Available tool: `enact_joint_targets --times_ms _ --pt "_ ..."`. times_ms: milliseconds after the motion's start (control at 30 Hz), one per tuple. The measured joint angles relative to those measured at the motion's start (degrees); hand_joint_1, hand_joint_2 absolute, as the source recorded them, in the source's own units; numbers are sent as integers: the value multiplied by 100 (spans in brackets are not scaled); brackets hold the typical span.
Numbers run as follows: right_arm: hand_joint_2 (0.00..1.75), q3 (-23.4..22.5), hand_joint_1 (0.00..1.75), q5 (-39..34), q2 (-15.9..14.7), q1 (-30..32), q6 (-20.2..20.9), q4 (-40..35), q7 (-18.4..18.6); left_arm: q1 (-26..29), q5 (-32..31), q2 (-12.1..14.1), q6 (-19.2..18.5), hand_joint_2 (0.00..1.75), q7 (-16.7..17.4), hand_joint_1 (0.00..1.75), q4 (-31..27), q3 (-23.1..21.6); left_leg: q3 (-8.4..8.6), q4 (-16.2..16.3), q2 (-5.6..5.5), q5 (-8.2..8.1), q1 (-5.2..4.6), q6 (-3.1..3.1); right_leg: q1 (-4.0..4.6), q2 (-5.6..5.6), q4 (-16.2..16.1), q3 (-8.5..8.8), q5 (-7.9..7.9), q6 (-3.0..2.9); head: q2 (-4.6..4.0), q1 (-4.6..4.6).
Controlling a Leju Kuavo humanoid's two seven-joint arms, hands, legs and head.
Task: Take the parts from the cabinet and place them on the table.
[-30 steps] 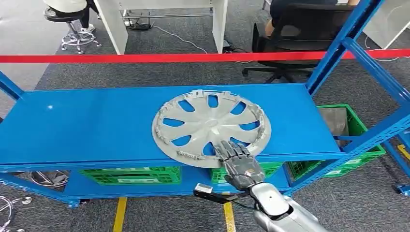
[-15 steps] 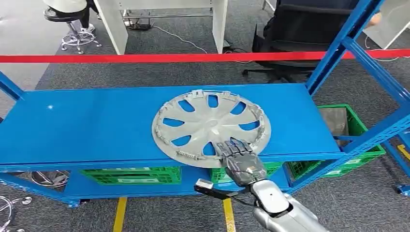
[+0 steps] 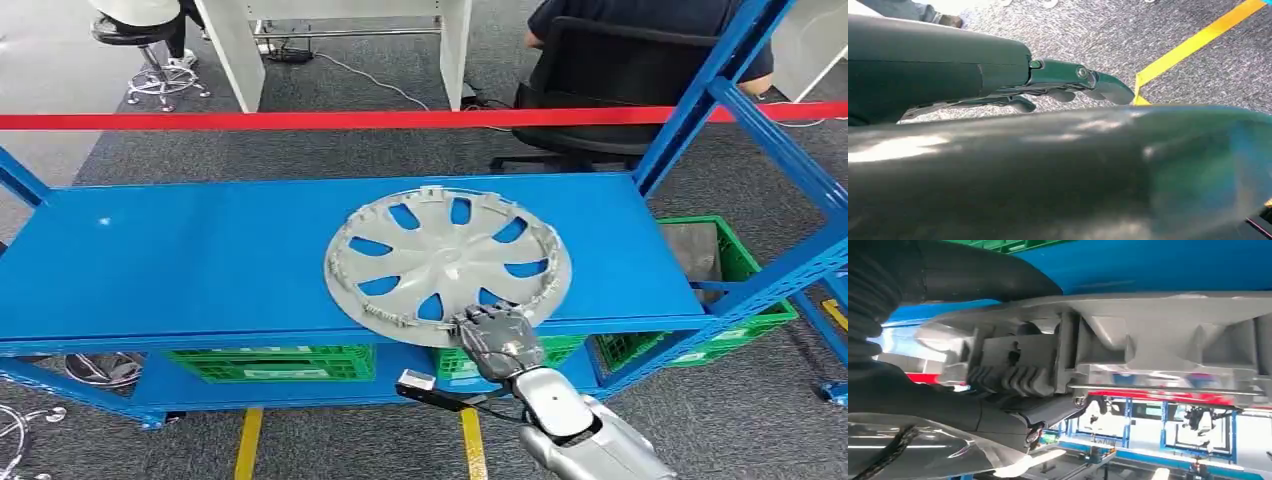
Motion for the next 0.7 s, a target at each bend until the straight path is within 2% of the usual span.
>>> enact_joint_targets --times_ms 100,300,433,500,567,633,700 --pt "175 7 175 -9 7 34 -92 -116 -15 2 39 2 -13 0 -33 0 -4 4 0 0 -1 0 0 0 0 -1 0 0 0 0 0 0" --pt "175 7 175 444 -11 318 -1052 -877 35 27 251 2 -140 0 -295 0 -7 31 -10 1 0 0 -1 0 -1 6 0 -12 0 0 0 -2" --pt "175 7 175 505 -83 330 -1235 -1316 28 26 291 2 -195 0 -313 0 -7 52 -10 1 0 0 -1 0 0 2 0 -13 0 0 0 0" --pt "175 -22 175 505 -184 342 -1301 -1517 -180 27 330 2 -212 0 -339 0 -7 61 -11 1 -1 0 -1 0 -1 0 0 -15 0 0 0 0" --pt "175 -228 175 501 -251 436 -1312 -1913 -716 31 339 0 -240 0 -374 0 -4 103 -14 1 -1 0 -1 0 -1 0 0 -15 0 0 0 4" --pt "175 -437 175 505 -251 483 -1396 -2194 -1082 29 341 0 -254 0 -391 0 -6 127 -14 1 -1 0 -1 0 -1 9 0 -16 1 1 0 -2" --pt "175 -529 175 509 -256 483 -1469 -2396 -1143 27 341 -2 -264 0 -391 0 -7 144 -10 1 0 0 -1 0 -1 7 0 -15 1 1 0 2"
